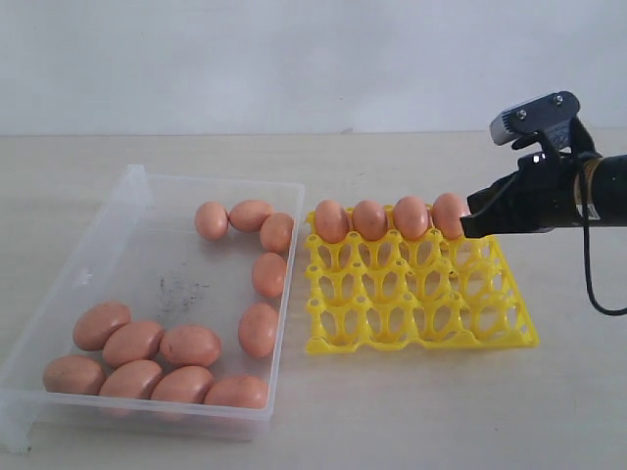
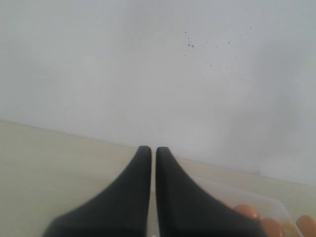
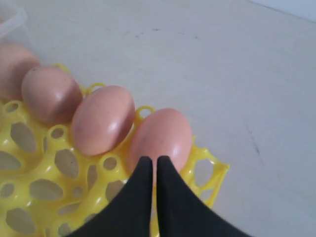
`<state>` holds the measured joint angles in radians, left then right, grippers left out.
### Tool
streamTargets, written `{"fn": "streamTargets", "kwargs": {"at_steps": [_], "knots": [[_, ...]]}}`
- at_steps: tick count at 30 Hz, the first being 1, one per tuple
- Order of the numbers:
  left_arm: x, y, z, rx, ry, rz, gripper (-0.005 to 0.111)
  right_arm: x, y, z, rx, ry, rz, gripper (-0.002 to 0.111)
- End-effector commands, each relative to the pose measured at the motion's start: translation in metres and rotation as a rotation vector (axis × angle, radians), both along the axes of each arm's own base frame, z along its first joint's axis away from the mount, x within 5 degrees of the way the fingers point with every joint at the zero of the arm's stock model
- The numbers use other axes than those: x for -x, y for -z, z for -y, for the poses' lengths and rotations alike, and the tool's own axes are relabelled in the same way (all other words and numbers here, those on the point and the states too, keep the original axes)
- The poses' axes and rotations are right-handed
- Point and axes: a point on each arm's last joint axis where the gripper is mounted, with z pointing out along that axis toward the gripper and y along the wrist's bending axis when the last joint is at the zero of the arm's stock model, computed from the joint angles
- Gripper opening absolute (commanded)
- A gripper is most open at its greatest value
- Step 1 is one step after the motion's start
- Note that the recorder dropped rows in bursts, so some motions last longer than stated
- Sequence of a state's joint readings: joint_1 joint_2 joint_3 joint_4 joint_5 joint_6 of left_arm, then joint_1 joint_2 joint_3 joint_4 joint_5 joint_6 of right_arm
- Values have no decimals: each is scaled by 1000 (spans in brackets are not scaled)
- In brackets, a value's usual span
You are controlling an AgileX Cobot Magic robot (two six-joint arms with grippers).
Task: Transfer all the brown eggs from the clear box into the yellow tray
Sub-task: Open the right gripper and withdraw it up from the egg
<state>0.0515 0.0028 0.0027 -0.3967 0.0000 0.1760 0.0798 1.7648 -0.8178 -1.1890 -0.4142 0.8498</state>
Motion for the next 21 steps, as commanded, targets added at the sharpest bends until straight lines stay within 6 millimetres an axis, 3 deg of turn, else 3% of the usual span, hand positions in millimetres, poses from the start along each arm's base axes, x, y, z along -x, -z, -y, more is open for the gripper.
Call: {"fn": "streamTargets", "kwargs": {"at_steps": [1, 9, 15, 21], "knots": [[0, -1, 0, -1, 4, 5, 4, -5, 15, 0, -3, -2, -40, 0], [0, -1, 0, -1, 4, 5, 4, -12, 43, -1, 4, -2, -112, 0], [0, -1, 0, -1, 4, 5, 4, -11, 21, -1, -10, 3, -57, 0], [0, -1, 0, -1, 4, 5, 4, -20, 31, -5, -55, -1, -68, 0]]}}
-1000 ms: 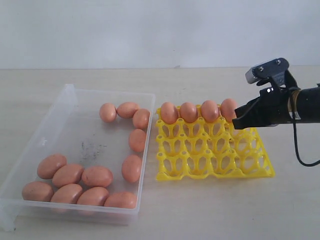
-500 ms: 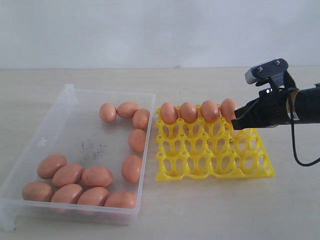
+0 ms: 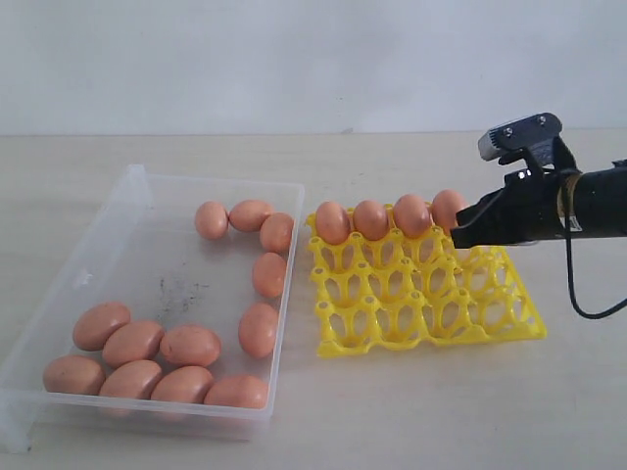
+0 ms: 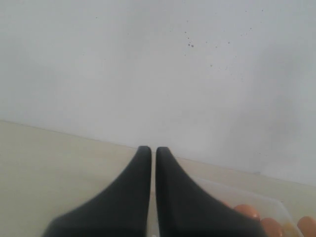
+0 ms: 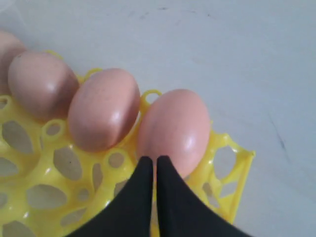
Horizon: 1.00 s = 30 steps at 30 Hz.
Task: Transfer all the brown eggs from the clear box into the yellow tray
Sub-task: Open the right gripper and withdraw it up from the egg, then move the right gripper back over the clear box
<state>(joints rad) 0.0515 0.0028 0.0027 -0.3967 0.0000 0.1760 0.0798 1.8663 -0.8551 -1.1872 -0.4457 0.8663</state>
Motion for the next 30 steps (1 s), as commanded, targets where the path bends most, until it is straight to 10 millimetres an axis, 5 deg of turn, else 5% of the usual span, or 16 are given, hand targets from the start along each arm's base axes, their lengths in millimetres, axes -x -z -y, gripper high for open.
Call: {"fn": "streamTargets", "kwargs": {"at_steps": [1, 5, 12, 18, 30], "knots": [[0, -1, 0, -1, 4, 5, 4, -11, 13, -2, -24, 8, -23, 0], [0, -1, 0, -1, 4, 5, 4, -12, 24, 1, 10, 26, -61, 0], [0, -1, 0, -1, 4, 5, 4, -6, -24, -18, -163, -84, 69, 0], [0, -1, 0, -1, 4, 5, 4, -5, -8, -46, -109, -121, 44, 0], [0, -1, 0, -1, 4, 5, 4, -11, 16, -48, -3, -59, -38, 0]]}}
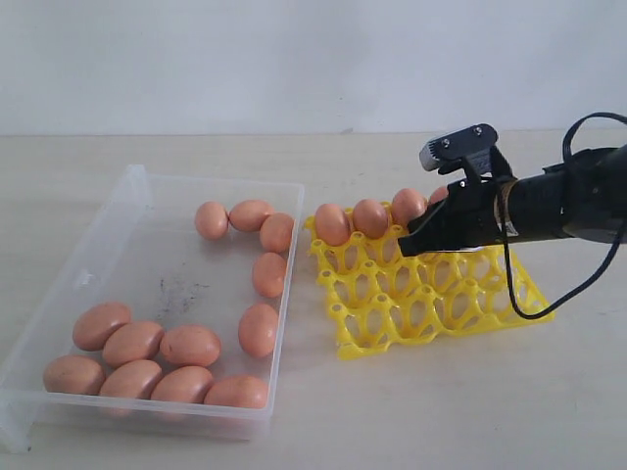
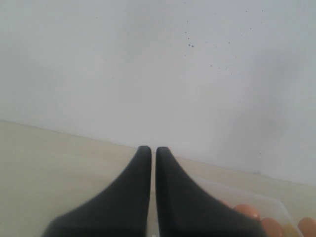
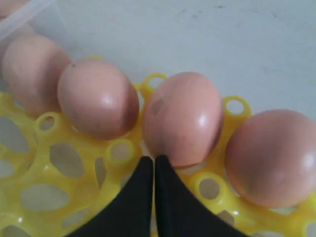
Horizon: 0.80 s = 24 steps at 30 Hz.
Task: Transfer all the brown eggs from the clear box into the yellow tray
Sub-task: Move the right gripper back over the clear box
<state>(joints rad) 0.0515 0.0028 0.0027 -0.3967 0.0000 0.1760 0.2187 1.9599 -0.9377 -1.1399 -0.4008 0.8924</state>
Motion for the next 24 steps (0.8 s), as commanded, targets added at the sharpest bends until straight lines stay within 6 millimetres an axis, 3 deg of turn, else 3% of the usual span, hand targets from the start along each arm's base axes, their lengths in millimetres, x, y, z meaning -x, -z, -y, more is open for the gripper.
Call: {"fn": "streamTargets", "kwargs": {"at_steps": [1, 14, 19, 24], "knots": [[0, -1, 0, -1, 4, 5, 4, -1, -2, 0, 0, -1, 7, 0], [0, -1, 0, -1, 4, 5, 4, 4, -52, -4, -82, -30, 130, 0], [0, -1, 0, -1, 4, 5, 4, 15, -63, -24, -240, -186, 101, 0], [0, -1, 0, -1, 4, 5, 4, 18, -77, -69, -120, -283, 77, 0]]}}
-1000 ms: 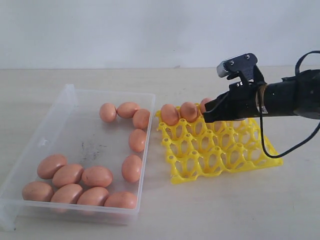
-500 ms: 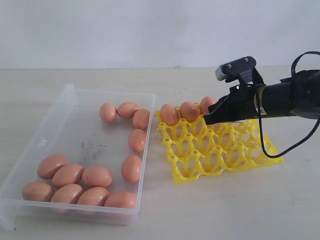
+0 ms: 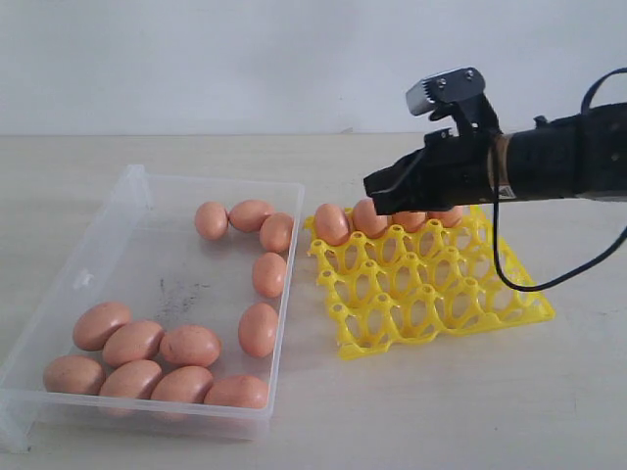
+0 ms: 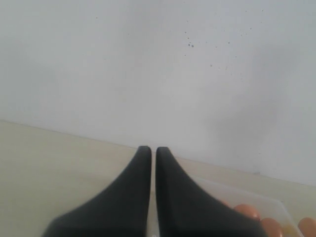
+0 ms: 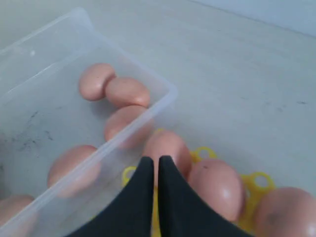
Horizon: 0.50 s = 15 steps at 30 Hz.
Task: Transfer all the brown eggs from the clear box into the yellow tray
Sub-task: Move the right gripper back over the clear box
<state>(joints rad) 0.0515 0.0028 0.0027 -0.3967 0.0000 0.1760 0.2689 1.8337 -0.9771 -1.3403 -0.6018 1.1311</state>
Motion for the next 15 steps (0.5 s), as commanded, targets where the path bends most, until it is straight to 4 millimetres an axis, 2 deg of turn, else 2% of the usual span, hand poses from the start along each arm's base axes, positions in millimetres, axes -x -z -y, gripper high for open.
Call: {"fn": "streamTargets", "kwargs": {"at_steps": [1, 4, 7, 9, 12, 15], "knots": [[0, -1, 0, -1, 4, 5, 4, 5, -20, -45, 117, -90, 29, 0], [0, -1, 0, -1, 4, 5, 4, 9, -39, -84, 150, -80, 72, 0], [0, -1, 0, -1, 4, 5, 4, 17, -55, -110, 129, -120, 131, 0], [0, -1, 0, -1, 4, 5, 4, 23, -59, -121, 123, -141, 145, 0], [0, -1, 0, -1, 4, 5, 4, 22, -58, -122, 186, -71, 212, 0], [0, -1, 0, -1, 4, 5, 4, 10, -62, -109, 326, 160, 339, 0]]}}
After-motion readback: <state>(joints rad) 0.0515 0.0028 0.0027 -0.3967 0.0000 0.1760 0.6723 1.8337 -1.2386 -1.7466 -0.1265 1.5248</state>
